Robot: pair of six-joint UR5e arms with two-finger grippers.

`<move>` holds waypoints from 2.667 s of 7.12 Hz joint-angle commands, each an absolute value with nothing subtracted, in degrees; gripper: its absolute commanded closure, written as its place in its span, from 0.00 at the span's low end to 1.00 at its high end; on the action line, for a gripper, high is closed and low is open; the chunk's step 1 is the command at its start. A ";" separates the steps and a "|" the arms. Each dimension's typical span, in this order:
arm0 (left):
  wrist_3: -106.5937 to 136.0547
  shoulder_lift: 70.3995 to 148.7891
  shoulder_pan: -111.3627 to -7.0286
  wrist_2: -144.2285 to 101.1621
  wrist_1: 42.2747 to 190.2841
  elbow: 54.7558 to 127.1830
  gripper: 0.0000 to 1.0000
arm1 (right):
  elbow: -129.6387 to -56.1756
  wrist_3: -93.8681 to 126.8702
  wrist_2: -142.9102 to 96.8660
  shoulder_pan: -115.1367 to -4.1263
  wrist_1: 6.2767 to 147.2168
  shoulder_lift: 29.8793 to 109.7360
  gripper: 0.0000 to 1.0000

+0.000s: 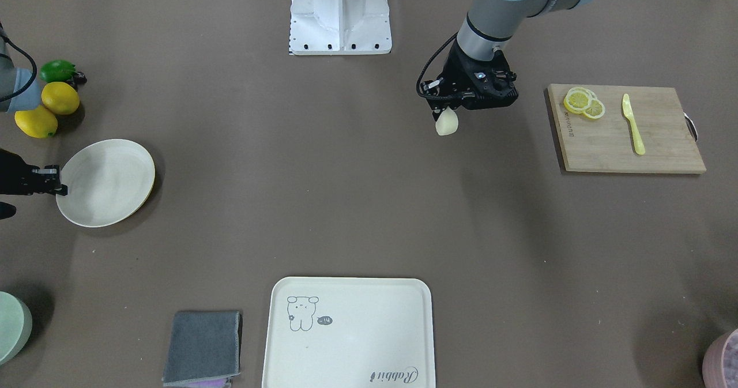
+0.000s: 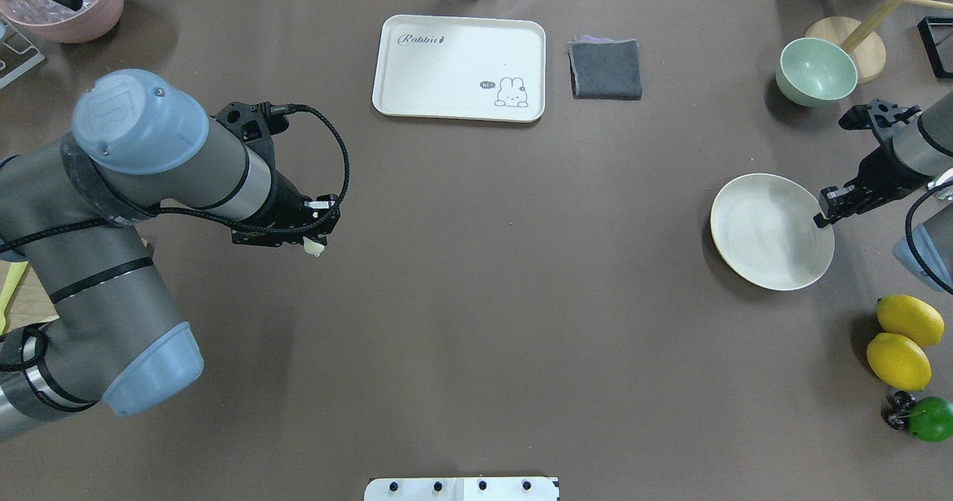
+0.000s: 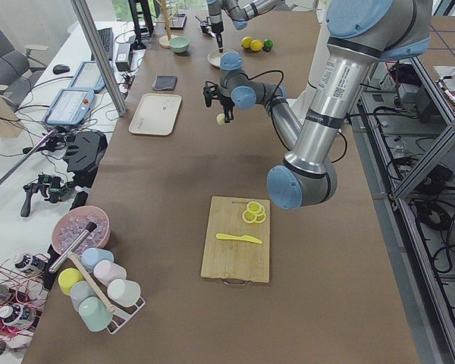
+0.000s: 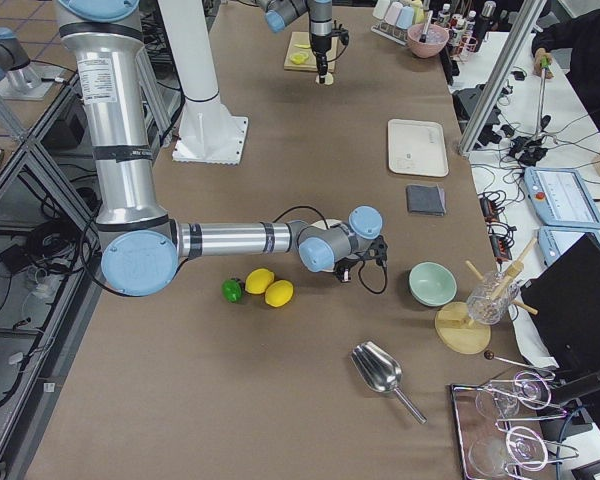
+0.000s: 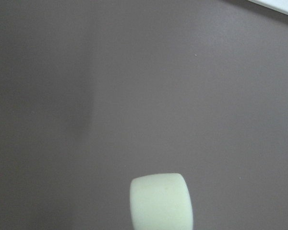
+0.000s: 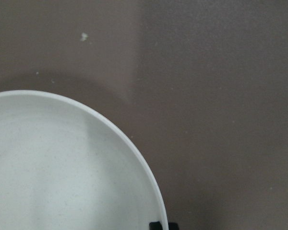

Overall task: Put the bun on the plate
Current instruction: 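Slide the plate to table center with the right gripper while the left carries the bun, then release the plate with the right gripper while the left holds the bun above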

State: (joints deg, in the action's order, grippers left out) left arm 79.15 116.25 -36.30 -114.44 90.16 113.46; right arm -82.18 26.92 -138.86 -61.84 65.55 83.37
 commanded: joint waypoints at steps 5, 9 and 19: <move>85.25 128.31 -27.60 -105.91 84.11 108.83 0.78 | -91.58 64.98 -140.11 -47.85 63.30 69.55 1.00; 85.69 130.87 -24.96 -103.01 84.37 104.86 0.78 | -89.83 81.80 -124.48 -34.21 58.45 61.72 1.00; 86.40 135.79 -23.91 -101.16 95.54 87.98 0.74 | -93.07 82.36 -132.05 -40.21 58.45 64.40 0.00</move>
State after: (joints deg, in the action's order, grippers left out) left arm 86.38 135.88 -23.91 -101.16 94.56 89.04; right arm -91.89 83.22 -126.53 -35.59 58.41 62.23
